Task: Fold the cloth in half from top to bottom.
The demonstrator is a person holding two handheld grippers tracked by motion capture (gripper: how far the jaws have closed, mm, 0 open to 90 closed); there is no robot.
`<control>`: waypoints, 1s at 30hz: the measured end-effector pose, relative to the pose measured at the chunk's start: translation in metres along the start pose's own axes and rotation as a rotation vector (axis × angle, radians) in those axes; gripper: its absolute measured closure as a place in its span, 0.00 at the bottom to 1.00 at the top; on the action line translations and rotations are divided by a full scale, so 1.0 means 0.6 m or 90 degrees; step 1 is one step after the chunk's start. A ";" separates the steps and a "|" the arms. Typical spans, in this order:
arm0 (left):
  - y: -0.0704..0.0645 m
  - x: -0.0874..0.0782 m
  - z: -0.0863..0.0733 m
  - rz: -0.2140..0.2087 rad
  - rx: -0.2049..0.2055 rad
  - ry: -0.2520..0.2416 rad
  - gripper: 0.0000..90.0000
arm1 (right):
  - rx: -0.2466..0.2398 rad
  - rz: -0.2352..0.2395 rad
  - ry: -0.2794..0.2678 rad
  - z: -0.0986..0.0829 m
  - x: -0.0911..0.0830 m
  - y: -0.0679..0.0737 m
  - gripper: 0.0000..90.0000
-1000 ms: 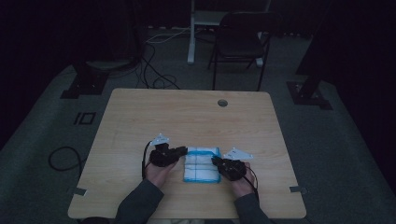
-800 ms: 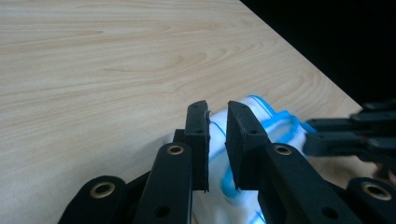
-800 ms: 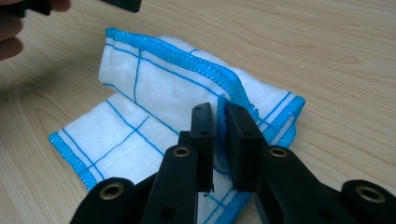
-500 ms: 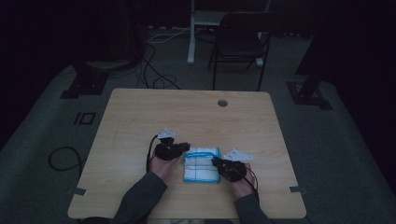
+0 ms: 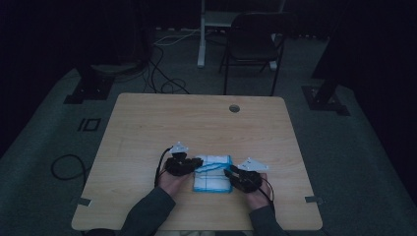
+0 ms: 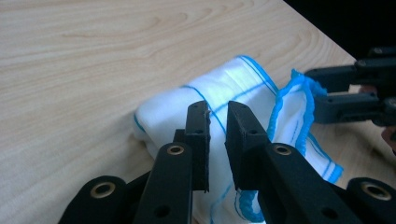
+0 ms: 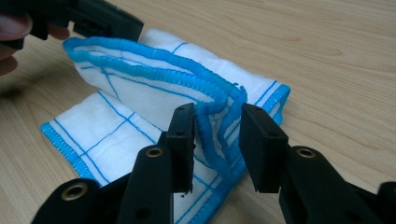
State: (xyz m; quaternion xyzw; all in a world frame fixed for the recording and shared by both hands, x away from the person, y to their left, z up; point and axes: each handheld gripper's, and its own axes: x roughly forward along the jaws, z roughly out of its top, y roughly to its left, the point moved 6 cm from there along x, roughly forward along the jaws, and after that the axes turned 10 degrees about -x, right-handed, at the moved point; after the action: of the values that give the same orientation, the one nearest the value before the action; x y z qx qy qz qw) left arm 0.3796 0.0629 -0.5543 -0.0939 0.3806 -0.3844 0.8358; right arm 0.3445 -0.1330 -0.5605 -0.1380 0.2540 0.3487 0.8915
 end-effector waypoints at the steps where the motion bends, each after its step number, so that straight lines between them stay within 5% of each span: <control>1: -0.001 -0.001 -0.003 -0.001 0.001 0.002 0.89 | 0.001 -0.001 -0.001 -0.001 -0.001 0.000 0.73; 18: -0.016 -0.013 -0.056 0.012 0.043 0.035 0.87 | 0.033 -0.025 -0.046 0.000 -0.038 -0.023 0.71; 30: -0.012 -0.035 -0.061 0.023 0.050 0.012 0.82 | 0.043 -0.056 -0.026 -0.018 -0.038 -0.049 0.70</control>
State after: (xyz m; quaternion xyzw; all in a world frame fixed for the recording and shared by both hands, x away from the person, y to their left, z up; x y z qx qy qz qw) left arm 0.3410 0.0778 -0.5649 -0.0509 0.3747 -0.3849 0.8419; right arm 0.3468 -0.1712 -0.5552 -0.1119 0.2414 0.3033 0.9150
